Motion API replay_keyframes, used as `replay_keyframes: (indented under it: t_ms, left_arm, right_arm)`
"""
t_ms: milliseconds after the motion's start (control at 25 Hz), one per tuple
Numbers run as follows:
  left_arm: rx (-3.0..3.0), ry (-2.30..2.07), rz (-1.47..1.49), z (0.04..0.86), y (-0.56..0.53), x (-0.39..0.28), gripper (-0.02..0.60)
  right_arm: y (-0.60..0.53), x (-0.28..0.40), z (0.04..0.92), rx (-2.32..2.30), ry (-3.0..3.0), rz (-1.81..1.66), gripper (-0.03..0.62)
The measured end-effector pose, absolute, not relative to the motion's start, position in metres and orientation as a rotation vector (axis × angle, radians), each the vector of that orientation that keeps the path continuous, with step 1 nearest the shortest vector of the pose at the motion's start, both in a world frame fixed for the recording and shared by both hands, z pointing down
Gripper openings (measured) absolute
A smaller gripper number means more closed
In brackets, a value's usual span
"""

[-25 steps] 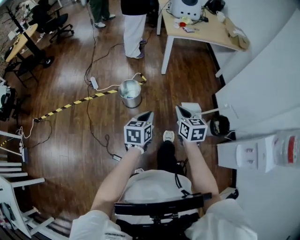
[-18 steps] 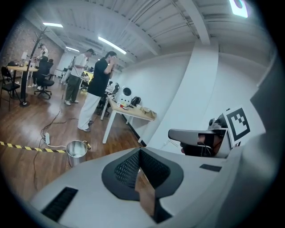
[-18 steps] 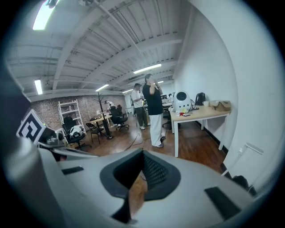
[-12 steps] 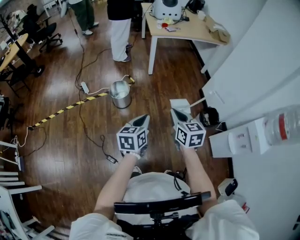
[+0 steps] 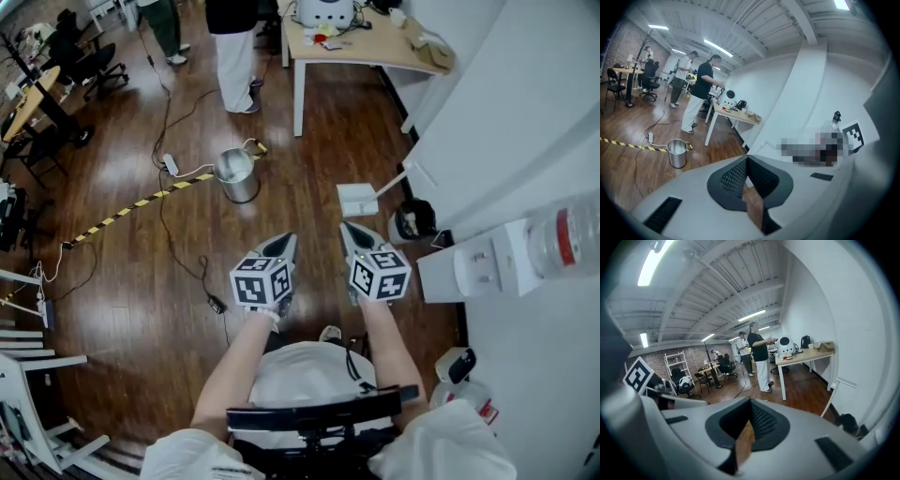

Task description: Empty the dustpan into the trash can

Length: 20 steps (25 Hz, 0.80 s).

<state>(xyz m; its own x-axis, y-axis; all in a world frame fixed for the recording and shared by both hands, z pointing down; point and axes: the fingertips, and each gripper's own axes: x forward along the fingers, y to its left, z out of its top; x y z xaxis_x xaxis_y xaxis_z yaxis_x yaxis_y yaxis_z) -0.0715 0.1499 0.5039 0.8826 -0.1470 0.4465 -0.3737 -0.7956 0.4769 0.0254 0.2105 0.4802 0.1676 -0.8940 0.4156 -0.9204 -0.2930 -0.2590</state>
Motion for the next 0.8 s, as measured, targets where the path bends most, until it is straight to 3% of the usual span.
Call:
replay_keyframes:
  t_ms: [800]
  left_arm:
    - [2.483, -0.438, 0.488, 0.489, 0.161, -0.087, -0.011]
  right_arm:
    - [0.226, 0.005, 0.478, 2.326, -1.900, 0.770, 0.002]
